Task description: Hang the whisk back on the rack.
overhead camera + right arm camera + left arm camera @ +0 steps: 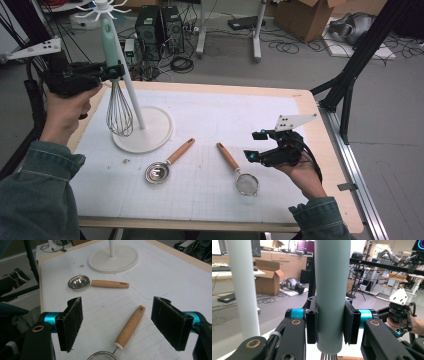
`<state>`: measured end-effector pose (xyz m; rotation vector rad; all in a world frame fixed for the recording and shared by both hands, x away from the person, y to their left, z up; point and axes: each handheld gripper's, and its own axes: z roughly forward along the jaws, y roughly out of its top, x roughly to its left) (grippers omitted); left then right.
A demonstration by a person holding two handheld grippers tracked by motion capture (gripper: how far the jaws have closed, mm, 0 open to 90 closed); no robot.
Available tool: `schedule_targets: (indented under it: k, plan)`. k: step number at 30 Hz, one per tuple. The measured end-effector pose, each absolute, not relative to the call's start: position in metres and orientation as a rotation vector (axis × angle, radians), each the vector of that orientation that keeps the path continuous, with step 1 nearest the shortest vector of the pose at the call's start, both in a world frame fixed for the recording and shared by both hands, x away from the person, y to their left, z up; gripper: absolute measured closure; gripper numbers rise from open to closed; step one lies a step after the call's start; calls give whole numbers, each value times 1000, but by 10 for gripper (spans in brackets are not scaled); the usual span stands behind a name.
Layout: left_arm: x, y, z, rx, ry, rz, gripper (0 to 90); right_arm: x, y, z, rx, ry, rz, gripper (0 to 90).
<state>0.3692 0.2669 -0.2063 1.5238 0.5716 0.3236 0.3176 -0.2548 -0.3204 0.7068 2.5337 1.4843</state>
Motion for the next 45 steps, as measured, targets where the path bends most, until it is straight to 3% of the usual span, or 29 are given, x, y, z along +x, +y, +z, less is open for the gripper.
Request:
schedule_targets:
  k: [45]
  plan:
    - [396, 258, -204, 1517, 650, 340, 693, 317, -257, -321, 684, 2540, 1505, 247]
